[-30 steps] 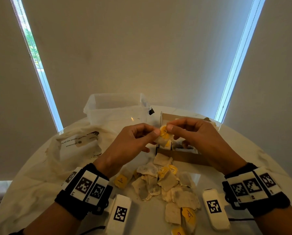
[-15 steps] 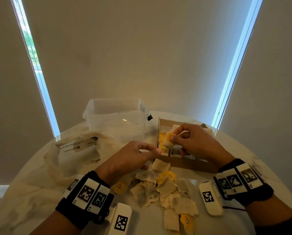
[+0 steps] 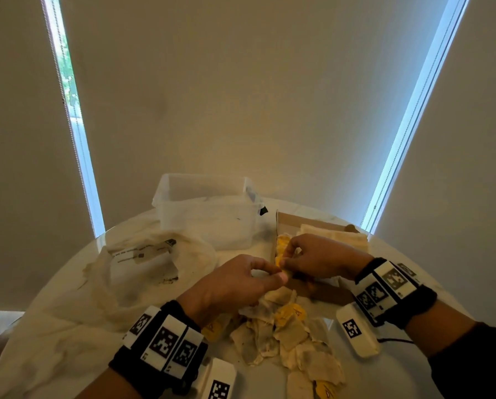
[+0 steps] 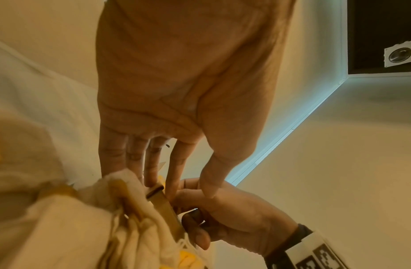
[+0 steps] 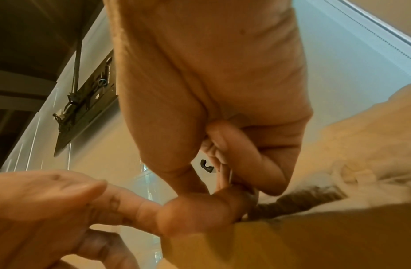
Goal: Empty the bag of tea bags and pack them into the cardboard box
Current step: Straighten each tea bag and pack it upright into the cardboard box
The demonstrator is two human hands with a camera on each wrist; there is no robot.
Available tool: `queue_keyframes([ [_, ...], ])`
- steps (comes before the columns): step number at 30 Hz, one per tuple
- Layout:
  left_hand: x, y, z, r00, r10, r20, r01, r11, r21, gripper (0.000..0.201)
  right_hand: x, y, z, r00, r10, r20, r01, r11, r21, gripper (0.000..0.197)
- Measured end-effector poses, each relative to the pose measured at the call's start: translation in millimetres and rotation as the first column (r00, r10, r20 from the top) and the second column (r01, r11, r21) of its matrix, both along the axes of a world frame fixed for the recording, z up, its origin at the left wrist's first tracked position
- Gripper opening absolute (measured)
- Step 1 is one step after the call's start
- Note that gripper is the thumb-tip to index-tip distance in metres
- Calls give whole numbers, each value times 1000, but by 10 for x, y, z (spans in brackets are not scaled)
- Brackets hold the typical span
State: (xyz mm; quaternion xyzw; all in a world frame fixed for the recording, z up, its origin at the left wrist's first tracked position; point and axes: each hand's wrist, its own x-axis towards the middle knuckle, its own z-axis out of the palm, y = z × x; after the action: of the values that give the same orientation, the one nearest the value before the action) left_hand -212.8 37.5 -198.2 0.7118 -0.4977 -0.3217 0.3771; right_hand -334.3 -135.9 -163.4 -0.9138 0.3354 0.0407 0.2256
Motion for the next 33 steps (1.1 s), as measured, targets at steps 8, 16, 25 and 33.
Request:
queue_keyframes([
  [8,-26,35,39,1000,15,17,-15,1000,5,33,-48,-62,21,999,5,34,-6,999,32,29],
  [16,-32,23,47,1000,25,-16,-25,1000,16,31,-65,-65,-3,979,31,202,-26,999,-26,35],
  [25,-23,19,43,1000,20,-8,-20,999,40,31,11,-71,-39,972,97,216,-41,968,-249,24],
  [33,-19,9,22,1000,20,1,-20,999,34,30,-12,-28,-21,988,148,32,-130,937,-325,17],
])
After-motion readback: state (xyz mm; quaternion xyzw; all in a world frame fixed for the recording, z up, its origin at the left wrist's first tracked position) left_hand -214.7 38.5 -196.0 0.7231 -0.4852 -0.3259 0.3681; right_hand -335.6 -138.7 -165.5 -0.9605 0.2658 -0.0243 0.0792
